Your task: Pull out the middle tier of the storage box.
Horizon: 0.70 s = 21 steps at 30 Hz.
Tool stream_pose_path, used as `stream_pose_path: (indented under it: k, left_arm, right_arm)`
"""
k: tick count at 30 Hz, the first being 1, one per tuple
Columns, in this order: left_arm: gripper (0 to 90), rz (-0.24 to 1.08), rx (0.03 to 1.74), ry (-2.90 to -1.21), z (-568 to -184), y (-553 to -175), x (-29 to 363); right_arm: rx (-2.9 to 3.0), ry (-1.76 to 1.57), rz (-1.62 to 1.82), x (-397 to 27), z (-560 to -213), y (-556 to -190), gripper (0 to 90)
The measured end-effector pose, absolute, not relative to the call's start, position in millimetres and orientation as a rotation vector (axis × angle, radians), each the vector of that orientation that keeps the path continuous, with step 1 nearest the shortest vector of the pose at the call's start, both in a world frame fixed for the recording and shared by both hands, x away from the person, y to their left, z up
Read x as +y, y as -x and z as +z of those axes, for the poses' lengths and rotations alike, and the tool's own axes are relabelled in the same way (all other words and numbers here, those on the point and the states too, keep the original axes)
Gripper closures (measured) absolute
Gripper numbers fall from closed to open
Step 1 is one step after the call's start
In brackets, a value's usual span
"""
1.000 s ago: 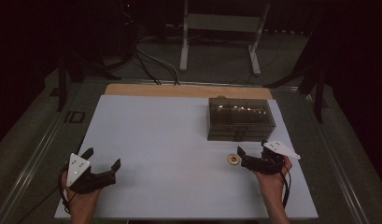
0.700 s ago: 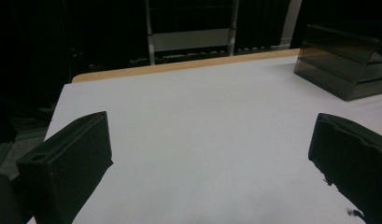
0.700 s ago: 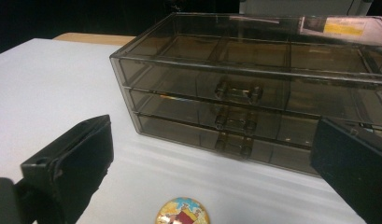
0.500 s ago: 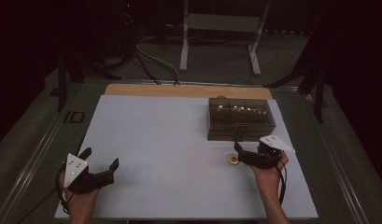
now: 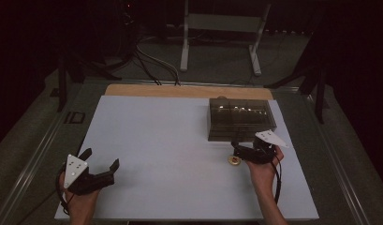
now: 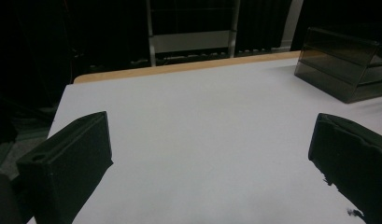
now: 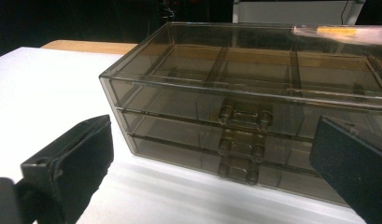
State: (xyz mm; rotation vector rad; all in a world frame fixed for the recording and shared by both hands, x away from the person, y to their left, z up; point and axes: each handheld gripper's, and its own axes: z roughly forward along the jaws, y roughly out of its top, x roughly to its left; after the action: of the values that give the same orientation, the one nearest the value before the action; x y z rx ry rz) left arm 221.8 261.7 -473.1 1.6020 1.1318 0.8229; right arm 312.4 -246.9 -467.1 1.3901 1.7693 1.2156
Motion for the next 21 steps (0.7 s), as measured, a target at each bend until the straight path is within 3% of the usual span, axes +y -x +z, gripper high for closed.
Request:
stream_pose_path:
  k: [21]
  left_arm:
    - [0.9, 0.823, 1.130, -1.607, -473, -222, 261]
  right_arm:
    - [1.759, -1.432, 1.144, -241, -482, -329, 0.0]
